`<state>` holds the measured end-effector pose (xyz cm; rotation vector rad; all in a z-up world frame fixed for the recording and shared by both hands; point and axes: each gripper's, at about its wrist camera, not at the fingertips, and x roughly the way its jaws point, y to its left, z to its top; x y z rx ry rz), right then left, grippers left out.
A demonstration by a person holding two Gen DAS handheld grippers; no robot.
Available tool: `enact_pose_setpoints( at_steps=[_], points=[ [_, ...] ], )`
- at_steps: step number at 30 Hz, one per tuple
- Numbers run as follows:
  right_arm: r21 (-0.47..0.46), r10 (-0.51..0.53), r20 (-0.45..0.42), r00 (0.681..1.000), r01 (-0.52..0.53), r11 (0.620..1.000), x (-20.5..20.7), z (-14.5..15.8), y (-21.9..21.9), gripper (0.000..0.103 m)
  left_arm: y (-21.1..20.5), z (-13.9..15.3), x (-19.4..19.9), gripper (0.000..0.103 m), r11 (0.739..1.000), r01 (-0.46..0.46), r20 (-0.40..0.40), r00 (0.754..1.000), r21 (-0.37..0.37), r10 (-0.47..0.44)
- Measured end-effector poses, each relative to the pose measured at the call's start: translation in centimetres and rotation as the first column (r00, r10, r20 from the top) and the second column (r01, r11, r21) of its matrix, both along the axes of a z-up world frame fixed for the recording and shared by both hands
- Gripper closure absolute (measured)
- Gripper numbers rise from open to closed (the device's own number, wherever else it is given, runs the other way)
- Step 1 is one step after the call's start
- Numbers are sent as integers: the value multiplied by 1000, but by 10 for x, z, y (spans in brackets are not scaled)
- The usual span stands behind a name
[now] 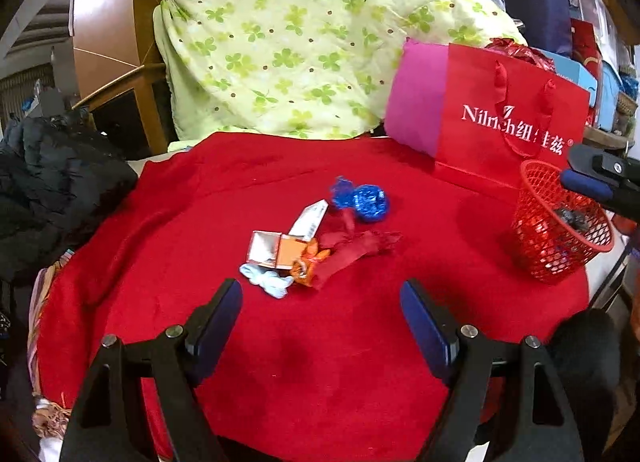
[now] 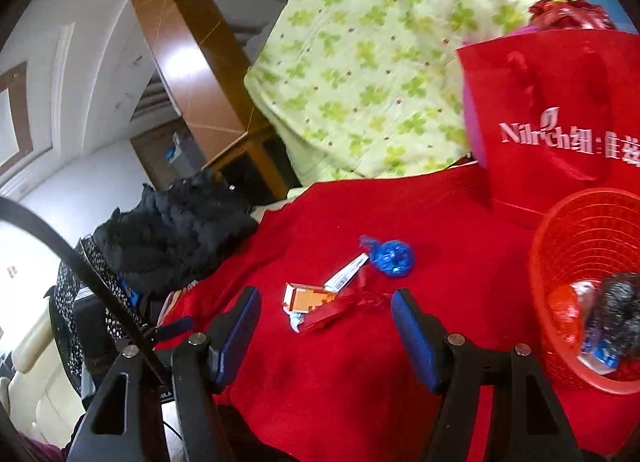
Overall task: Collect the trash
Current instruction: 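Move both grippers back over the remaining trash on the table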
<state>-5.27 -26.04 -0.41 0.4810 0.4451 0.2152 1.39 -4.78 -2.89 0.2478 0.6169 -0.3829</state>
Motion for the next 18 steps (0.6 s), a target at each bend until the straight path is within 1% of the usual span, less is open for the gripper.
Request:
enact_pose_setpoints(
  at_steps=[3,7,10,13,15,18],
  points=[
    [-2,27,-32,999,-27,1000,20,-9,12,32,10,-5,5,21,1000,-6,-13,1000,-7,6],
    [7,74,-110,991,-73,997,53,-33,27,32,31,-27,26,21,998,-55,-69,996,-21,53],
    [30,103,-175,979,-99,995,84,-58,36,32,53,-47,45,21,993,-113,-134,985,-32,108],
    [39,96,-227,969,-89,995,111,-80,39,32,70,-58,58,21,988,-151,-171,975,-38,143],
    [9,79,-245,966,-79,997,129,-89,41,32,76,-60,65,21,986,-156,-181,973,-50,145],
    [-55,70,-261,963,-87,995,160,-98,43,32,81,-59,83,21,988,-134,-178,977,-73,119]
  ],
)
